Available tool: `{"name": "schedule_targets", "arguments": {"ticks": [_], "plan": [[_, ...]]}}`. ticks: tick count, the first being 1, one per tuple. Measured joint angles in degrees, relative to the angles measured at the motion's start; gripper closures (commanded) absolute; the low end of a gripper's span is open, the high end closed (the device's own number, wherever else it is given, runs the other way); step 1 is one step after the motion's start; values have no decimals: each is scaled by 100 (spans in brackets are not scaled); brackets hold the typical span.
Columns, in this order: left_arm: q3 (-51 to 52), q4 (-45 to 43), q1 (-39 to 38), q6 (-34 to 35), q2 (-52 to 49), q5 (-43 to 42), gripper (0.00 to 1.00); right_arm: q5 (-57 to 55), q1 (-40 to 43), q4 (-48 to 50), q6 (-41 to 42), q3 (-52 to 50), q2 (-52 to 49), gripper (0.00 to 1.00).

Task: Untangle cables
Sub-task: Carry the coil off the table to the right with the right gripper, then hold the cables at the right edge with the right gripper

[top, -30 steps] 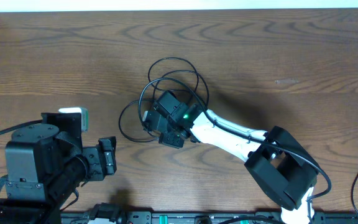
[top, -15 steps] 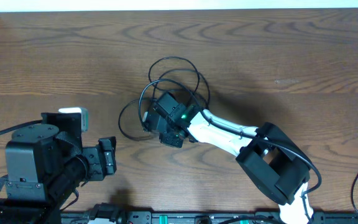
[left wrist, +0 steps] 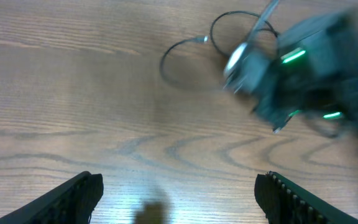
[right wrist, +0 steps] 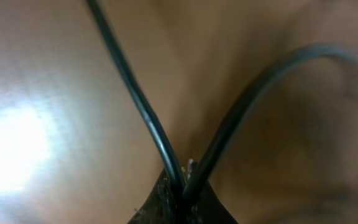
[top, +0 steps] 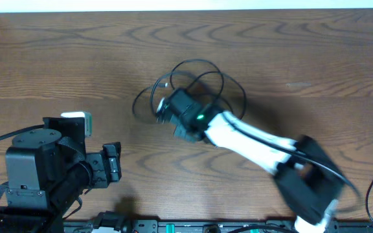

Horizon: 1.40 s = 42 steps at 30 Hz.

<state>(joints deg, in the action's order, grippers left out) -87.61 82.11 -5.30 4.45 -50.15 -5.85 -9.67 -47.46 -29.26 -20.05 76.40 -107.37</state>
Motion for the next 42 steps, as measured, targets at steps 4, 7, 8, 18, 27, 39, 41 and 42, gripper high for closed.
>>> {"name": "schedule_targets", "arguments": {"ticks": [4,7,8,18,27,39,41,42], "plan": [[4,0,0,0,0,2,16,-920,730,214,-282,61,1255,99],[4,-2,0,0,0,2,16,-1270,1705,315,-431,273,1982,99],[4,-2,0,0,0,2,16,-1355,2094,350,-457,354,2177,99],[4,42,0,0,2,2,16,-229,6505,164,-2,717,2887,99],[4,92,0,0,0,0,16,2210,7648,243,957,717,2612,99],[4,133,0,0,0,2,16,2371,7663,391,1259,717,1967,99],[4,138,0,0,0,2,16,2162,7726,538,1414,717,1912,99],[4,142,0,0,0,2,16,2059,7788,645,1510,717,1886,99]]}}
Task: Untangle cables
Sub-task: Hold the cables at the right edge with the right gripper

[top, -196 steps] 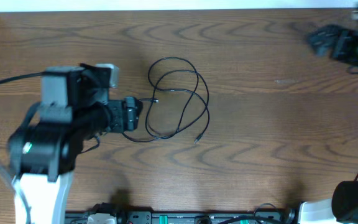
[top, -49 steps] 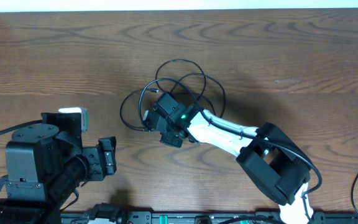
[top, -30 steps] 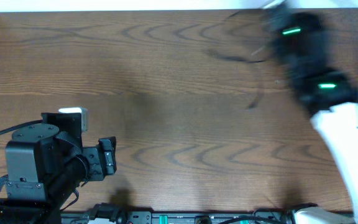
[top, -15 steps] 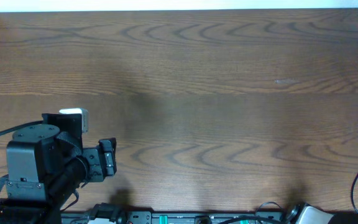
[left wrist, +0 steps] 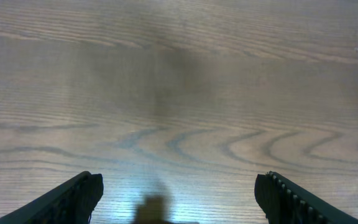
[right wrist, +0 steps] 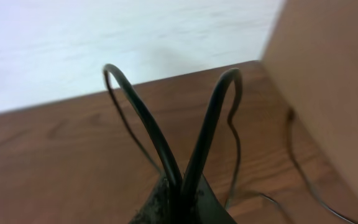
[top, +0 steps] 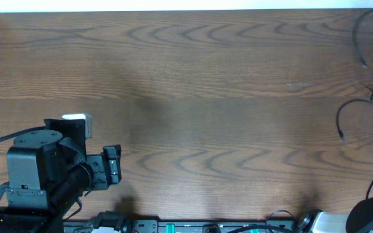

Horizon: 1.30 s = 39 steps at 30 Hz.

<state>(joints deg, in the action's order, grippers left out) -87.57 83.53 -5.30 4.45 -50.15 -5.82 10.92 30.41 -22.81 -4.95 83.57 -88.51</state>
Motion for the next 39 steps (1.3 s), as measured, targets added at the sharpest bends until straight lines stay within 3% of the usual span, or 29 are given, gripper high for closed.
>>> {"name": "schedule_targets", "arguments": {"ticks": [8,9,10,11,12,21,28,35,39], "plan": [[0,26,0,0,0,-2,16,-315,815,704,719,2,-354,99],[0,28,0,0,0,-2,16,-323,881,721,772,2,-417,87],[0,26,0,0,0,-7,16,-317,970,719,894,2,-538,62],[0,28,0,2,0,-15,16,-302,1047,717,962,2,-664,22],[0,26,0,0,0,-26,16,-245,1113,704,1023,2,-800,1],[0,26,0,0,0,-28,16,328,1451,2,2164,2,-1864,1],[0,26,0,0,0,-28,16,391,1598,-855,3530,2,-1884,1],[0,28,0,0,0,-28,16,450,1665,-2321,5436,7,-1878,1],[0,85,0,-2,0,-28,15,501,1663,-2612,5969,7,-1869,1]]}}
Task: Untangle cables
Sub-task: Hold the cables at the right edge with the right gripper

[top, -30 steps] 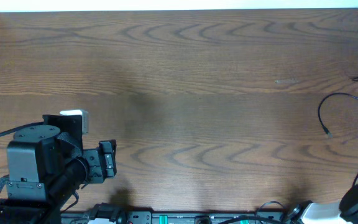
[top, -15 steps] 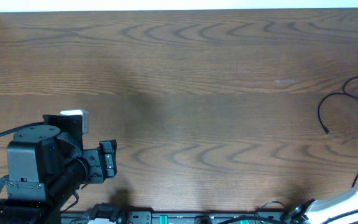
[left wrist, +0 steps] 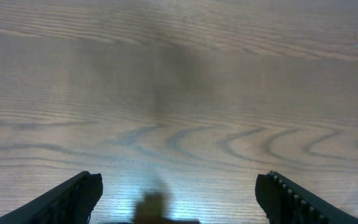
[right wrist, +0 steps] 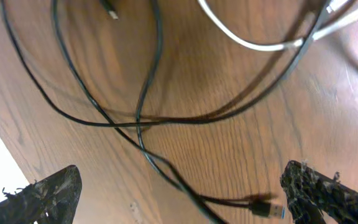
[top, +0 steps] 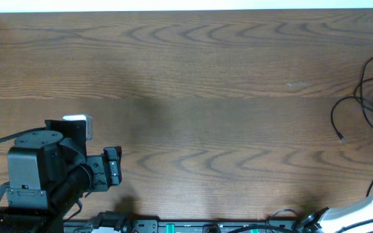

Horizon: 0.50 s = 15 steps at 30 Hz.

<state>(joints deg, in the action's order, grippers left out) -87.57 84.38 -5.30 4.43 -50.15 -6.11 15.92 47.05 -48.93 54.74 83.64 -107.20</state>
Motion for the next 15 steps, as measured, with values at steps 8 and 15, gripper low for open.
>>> {"name": "schedule_targets", "arguments": {"ticks": [8,15], "plan": [[0,149,0,-72,0,0,15,525,-15,1587,-944,0,55,1],[0,155,0,-149,0,2,15,1401,-293,2267,-2872,0,588,1]]}}
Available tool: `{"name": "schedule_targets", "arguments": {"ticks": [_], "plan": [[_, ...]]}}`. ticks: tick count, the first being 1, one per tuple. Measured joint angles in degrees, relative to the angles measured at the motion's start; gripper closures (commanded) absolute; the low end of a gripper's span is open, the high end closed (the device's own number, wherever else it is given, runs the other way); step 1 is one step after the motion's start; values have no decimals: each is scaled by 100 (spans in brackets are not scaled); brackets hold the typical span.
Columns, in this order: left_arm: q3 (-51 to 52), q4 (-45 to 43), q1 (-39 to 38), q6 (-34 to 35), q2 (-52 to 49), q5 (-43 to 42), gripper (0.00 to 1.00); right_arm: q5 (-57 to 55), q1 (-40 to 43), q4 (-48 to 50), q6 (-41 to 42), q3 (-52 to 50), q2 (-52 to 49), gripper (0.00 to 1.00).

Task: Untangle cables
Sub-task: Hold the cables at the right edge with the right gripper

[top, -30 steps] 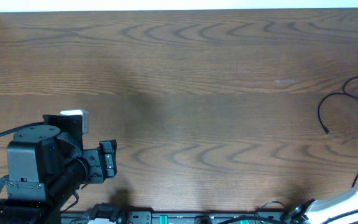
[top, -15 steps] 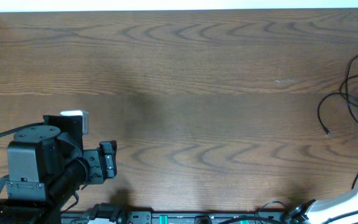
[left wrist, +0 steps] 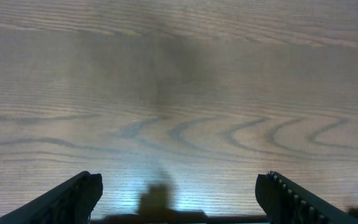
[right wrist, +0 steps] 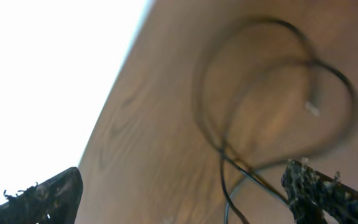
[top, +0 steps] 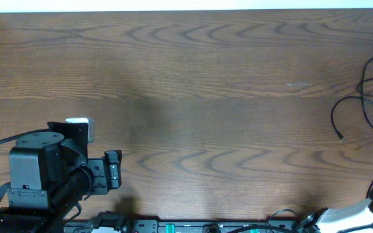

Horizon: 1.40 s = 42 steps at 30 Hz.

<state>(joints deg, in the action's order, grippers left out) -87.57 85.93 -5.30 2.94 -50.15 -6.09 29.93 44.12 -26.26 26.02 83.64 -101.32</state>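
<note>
A loose bunch of thin black cables [top: 333, 118] lies at the table's right edge in the overhead view, one plug end pointing toward the near side. The right wrist view shows their loops [right wrist: 199, 93] blurred. My right gripper [right wrist: 185, 199] is open, a strand running below its gap, nothing pinched. Only part of the right arm shows at the bottom right corner. At the near left my left gripper [top: 114, 172] is open over bare wood [left wrist: 179, 93], far from the cables.
The brown wooden table [top: 206, 97] ends at a white wall [top: 173, 5] along the far side. A black rail with connectors [top: 193, 226] runs along the near edge. The left arm's bulky base [top: 34, 171] fills the near left corner.
The right wrist view has swung from looking straight down on crossed cables to a tilted view of black loops and the white wall. The cables lie as before. The left arm shifted slightly nearer.
My right gripper was shut on two strands of the tangled bunch at the table's middle. Then it held them raised near the right side, the middle bare. Then it was open above cables lying at the right edge, where they remain.
</note>
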Motion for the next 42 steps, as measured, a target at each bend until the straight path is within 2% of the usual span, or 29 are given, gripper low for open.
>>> {"name": "schedule_targets", "arguments": {"ticks": [5,9,12,18,22,25,28,34,42], "plan": [[0,2,0,-2,0,-2,16,914,-428,-136,-1626,4,341,1],[0,0,0,-2,0,-2,16,876,-796,-726,-2079,15,369,1],[2,2,0,-2,0,-2,16,-264,-1019,-1506,-1545,22,369,1],[2,4,0,-4,0,-2,15,-3047,-1143,-3270,916,15,369,1],[2,4,0,-24,0,-2,16,-3827,-1095,-4258,2531,15,369,1],[2,4,0,-37,0,-2,15,-4085,-1086,-4682,3407,15,369,1],[2,2,0,-70,0,-2,15,-4214,-1093,-4789,3827,15,369,1],[2,4,0,-151,0,-2,15,-4555,-1093,-5152,4138,15,369,1],[2,2,0,-162,0,-2,15,-5617,-1093,-5637,4747,-142,378,1]]}}
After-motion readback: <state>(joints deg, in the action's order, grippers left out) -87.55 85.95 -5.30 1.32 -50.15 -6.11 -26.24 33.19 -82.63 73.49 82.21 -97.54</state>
